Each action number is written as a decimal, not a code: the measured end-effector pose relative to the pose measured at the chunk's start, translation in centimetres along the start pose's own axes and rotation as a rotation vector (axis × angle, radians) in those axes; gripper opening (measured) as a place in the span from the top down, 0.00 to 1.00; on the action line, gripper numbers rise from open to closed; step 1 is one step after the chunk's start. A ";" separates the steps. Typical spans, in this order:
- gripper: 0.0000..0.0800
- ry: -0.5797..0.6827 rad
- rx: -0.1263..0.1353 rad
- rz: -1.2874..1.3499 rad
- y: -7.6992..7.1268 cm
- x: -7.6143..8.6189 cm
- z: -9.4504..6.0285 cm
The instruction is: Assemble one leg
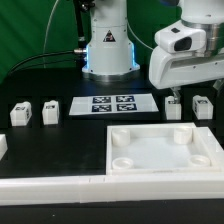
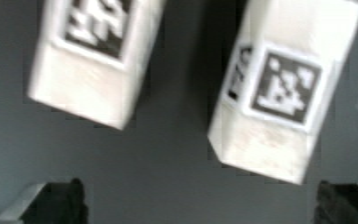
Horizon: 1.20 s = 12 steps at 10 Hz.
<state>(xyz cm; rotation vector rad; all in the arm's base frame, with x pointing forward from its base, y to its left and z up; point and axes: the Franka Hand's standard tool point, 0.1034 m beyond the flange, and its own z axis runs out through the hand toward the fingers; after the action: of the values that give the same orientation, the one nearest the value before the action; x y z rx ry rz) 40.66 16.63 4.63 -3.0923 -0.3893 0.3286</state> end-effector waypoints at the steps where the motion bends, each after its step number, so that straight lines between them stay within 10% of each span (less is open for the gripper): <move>1: 0.19 -0.083 -0.009 0.016 -0.2 -0.3 0.1; 6: 0.19 -0.448 -0.041 0.040 -1.6 -1.0 1.5; 12: 0.19 -0.480 -0.037 0.030 -3.3 0.3 2.2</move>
Offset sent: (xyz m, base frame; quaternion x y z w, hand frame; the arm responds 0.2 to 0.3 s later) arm -0.0100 0.0118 -0.0109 -0.0250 -0.2611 0.0437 0.9640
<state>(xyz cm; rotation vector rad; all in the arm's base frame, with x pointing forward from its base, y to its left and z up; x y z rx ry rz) 39.65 19.88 2.58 -3.0263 -0.3514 1.0805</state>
